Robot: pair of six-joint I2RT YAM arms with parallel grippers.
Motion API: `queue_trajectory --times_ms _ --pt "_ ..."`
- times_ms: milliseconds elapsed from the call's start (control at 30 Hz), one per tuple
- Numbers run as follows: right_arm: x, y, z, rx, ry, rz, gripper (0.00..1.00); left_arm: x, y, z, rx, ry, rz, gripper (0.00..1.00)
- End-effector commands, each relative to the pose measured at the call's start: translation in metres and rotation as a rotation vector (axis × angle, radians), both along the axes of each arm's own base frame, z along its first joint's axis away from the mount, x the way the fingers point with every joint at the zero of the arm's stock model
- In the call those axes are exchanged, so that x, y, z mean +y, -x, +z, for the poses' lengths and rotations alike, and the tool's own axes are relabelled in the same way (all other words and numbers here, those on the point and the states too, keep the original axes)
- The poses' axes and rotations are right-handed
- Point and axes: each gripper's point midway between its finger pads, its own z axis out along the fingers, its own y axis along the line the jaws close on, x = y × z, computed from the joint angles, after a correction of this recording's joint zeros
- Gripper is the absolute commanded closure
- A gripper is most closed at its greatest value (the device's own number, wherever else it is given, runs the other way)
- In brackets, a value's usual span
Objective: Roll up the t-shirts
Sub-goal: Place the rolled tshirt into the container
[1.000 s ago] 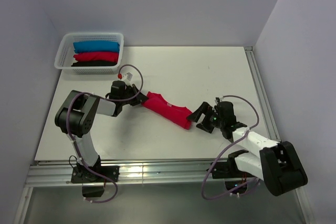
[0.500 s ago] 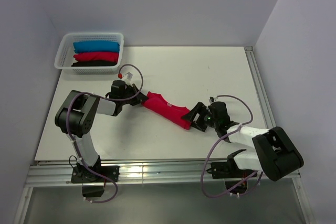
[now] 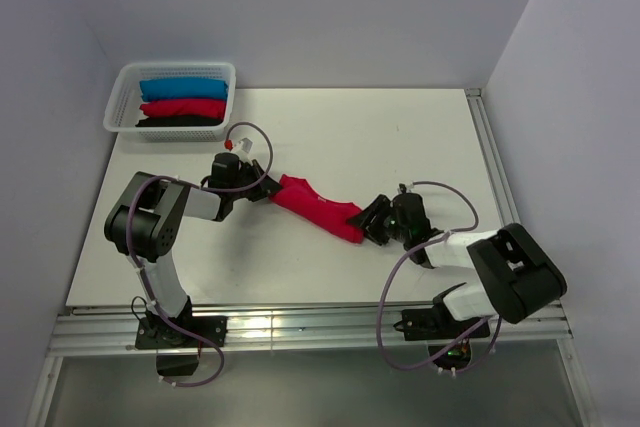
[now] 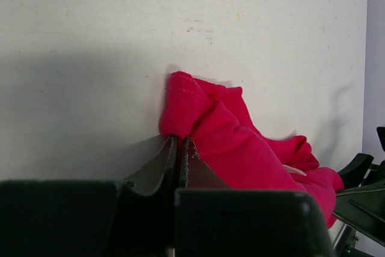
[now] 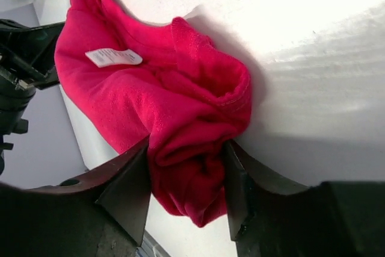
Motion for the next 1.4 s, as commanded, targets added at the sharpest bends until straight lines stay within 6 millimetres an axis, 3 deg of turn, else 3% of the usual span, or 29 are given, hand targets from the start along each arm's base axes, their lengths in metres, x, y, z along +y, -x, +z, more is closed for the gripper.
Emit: queue_trajectory --times_ms 0,133,233,300,467,567,633,1000,1033,1100,1133,1200,1233,1300,1333,1367 --pt "-0.002 0.003 -0.019 0.051 0.031 -0.024 0.47 0.004 0.000 -0.003 0.007 -0.048 0.019 1.00" --pt "0.001 -0.004 -0.012 0.031 0.020 -0.023 0.69 0.004 0.001 -0.002 0.004 -0.057 0.025 1.00" --pt "0.001 -0.011 -0.002 0.009 0.046 -0.015 0.92 0.005 0.002 0.000 0.000 -0.059 0.027 1.00" --pt "0.002 -0.019 0.009 -0.005 0.068 -0.009 1.00 0.006 0.002 0.003 -0.004 -0.062 0.034 1.00" --pt "0.006 -0.034 0.035 -0.044 0.137 0.029 1.00 0.020 0.002 0.012 0.009 -0.133 0.087 1.00" --pt "0.009 -0.042 0.053 -0.071 0.162 0.057 1.00 0.031 0.002 0.029 -0.004 -0.173 0.133 1.00" --pt "0.013 -0.044 0.063 -0.093 0.160 0.085 1.00 0.034 -0.001 0.050 -0.045 -0.174 0.149 1.00" --pt "0.040 -0.062 0.115 -0.168 0.139 0.161 1.00 0.048 -0.008 0.125 -0.128 -0.203 0.210 1.00" --pt "0.045 -0.068 0.130 -0.200 0.131 0.166 1.00 0.050 -0.012 0.136 -0.135 -0.207 0.218 1.00" --pt "0.051 -0.072 0.142 -0.215 0.133 0.176 1.00 0.057 -0.017 0.152 -0.150 -0.205 0.236 1.00" --pt "0.057 -0.079 0.161 -0.257 0.118 0.180 1.00 0.059 -0.022 0.168 -0.168 -0.199 0.242 1.00" --pt "0.063 -0.086 0.175 -0.287 0.109 0.185 1.00 0.069 -0.031 0.181 -0.180 -0.206 0.267 1.00" --pt "0.068 -0.093 0.192 -0.326 0.090 0.188 1.00 0.073 -0.038 0.197 -0.200 -0.209 0.279 1.00" --pt "0.076 -0.105 0.202 -0.356 0.081 0.194 1.00 0.082 -0.048 0.204 -0.208 -0.214 0.302 1.00" --pt "0.082 -0.113 0.220 -0.398 0.061 0.196 1.00 0.086 -0.054 0.216 -0.230 -0.210 0.317 1.00" --pt "0.087 -0.118 0.225 -0.410 0.055 0.205 1.00 0.094 -0.060 0.218 -0.232 -0.210 0.336 1.00"
